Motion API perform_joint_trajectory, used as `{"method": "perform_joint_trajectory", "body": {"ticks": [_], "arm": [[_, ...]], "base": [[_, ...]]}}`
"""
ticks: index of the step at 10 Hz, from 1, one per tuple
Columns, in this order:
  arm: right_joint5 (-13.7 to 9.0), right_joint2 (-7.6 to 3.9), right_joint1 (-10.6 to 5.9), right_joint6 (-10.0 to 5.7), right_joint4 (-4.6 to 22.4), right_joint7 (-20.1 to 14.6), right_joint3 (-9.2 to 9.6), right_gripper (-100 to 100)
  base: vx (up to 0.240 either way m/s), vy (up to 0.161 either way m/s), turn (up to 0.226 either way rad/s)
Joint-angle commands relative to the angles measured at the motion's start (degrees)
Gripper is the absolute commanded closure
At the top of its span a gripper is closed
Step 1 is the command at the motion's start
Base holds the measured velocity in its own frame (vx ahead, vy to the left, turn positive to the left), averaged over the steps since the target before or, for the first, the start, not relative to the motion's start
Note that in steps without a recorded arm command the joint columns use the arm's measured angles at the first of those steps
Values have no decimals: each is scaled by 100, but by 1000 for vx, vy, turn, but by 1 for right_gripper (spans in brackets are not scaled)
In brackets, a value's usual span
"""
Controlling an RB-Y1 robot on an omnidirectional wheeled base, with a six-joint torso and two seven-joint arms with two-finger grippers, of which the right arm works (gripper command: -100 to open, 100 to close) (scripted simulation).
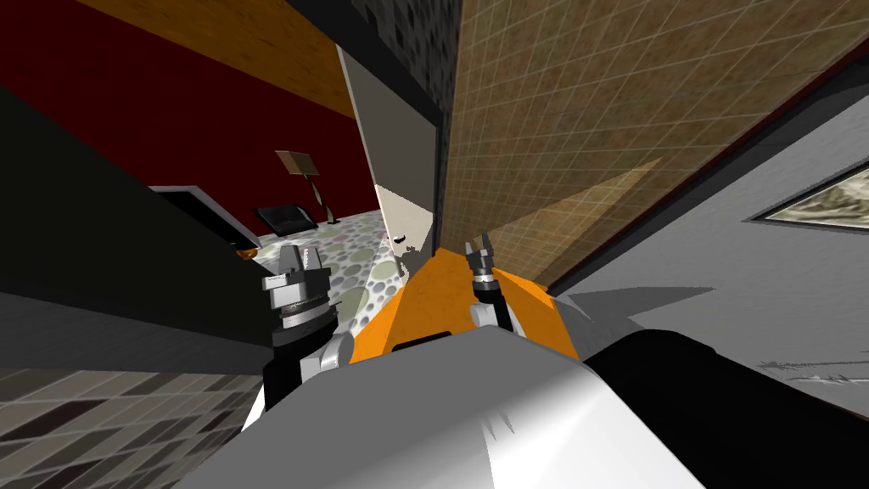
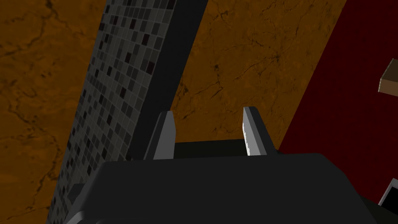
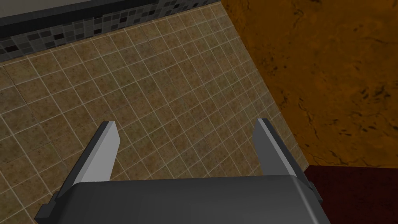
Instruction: Push the door open
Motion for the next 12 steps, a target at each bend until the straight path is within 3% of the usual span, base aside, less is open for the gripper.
{"method": "perform_joint_trajectory", "body": {"ticks": [1, 12], "arm": [[-2, -33, -36, -68, 165, 6, 108, -100], [-101, -351, -642, -487, 1725, -15, 837, -100]], "base": [[85, 4, 23], [108, 3, 28]]}}
